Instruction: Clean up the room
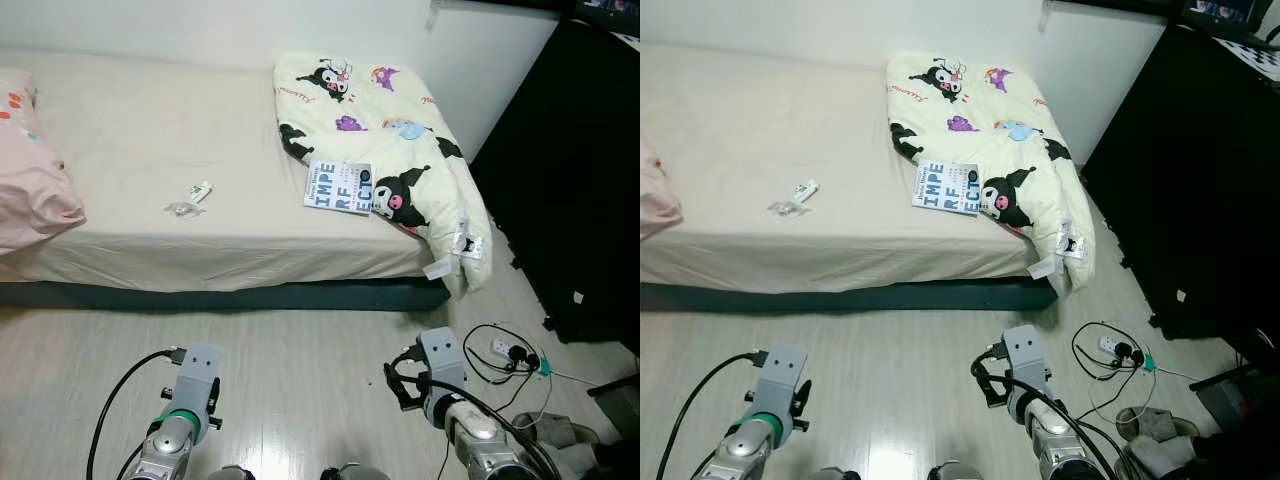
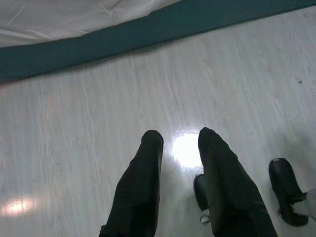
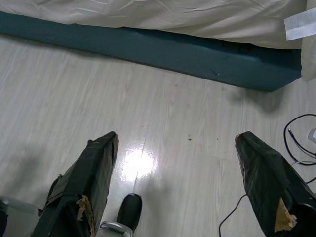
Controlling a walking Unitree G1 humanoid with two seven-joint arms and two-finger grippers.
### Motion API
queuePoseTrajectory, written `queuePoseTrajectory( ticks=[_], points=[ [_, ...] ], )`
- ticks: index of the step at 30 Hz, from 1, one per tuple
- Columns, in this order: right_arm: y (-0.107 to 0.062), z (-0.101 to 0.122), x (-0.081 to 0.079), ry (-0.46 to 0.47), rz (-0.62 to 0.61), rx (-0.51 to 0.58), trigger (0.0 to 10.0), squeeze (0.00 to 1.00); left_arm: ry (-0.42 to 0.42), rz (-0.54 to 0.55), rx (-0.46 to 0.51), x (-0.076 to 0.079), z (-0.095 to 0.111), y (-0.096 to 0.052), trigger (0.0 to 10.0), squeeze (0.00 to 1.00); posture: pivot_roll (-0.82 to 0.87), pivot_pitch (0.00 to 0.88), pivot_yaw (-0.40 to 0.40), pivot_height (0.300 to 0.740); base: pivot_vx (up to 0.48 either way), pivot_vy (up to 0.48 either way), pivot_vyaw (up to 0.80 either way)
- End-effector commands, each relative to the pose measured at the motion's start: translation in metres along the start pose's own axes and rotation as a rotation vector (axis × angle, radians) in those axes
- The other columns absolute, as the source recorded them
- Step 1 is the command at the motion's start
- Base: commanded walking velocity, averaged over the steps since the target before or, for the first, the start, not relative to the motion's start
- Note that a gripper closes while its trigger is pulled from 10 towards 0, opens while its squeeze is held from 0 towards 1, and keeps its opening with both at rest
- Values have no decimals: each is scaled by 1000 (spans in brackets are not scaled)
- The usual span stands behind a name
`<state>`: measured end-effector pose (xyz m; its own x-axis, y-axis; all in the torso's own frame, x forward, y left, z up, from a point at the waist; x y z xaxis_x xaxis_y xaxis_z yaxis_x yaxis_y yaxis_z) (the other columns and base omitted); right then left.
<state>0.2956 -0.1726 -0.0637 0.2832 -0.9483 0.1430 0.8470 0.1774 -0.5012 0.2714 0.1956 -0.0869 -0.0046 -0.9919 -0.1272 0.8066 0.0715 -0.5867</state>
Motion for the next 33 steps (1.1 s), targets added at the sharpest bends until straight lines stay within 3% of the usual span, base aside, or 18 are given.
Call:
queuePoseTrajectory(
  ticks=[1, 7, 12, 17, 33],
  points=[
    [-4, -8, 2, 16, -10, -19, 10000, 0, 7, -24, 15, 7, 2, 0, 10000, 0, -38, 0, -38, 740, 0, 0, 587],
    [-4, -9, 4, 15, -26, -23, 10000, 0, 14, -29, 46, 8, 12, 2, 10000, 0, -38, 0, -35, 740, 180, 0, 765],
    [-1, -4, 1, 20, -21, -8, 10000, 0, 10, -9, 96, 7, 32, 8, 10000, 0, -34, 0, -40, 740, 480, 0, 795],
    [-2, -5, 4, 17, -27, -12, 10000, 0, 6, 4, 99, 4, 32, 8, 10000, 0, -27, 0, -44, 740, 480, 0, 781],
    [1, 2, 2, 53, -11, 6, 10000, 0, 13, 14, 90, 2, 31, 8, 10000, 0, -36, 0, -41, 740, 480, 0, 0]
  ],
)
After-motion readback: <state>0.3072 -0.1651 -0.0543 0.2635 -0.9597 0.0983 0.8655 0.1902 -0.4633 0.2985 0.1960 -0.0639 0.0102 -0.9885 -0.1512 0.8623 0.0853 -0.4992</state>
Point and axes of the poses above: a point about 5 cm out from each wrist's last joint towards the gripper, its own y axis pointing out of the wrist towards the gripper, its own z axis along the axis of the wrist's last joint, x = y × z, the point moved 6 cm from there along y, pointing out of the wrist towards the gripper, and after that the axes turned 8 degrees about -y, right-handed, at the moved point
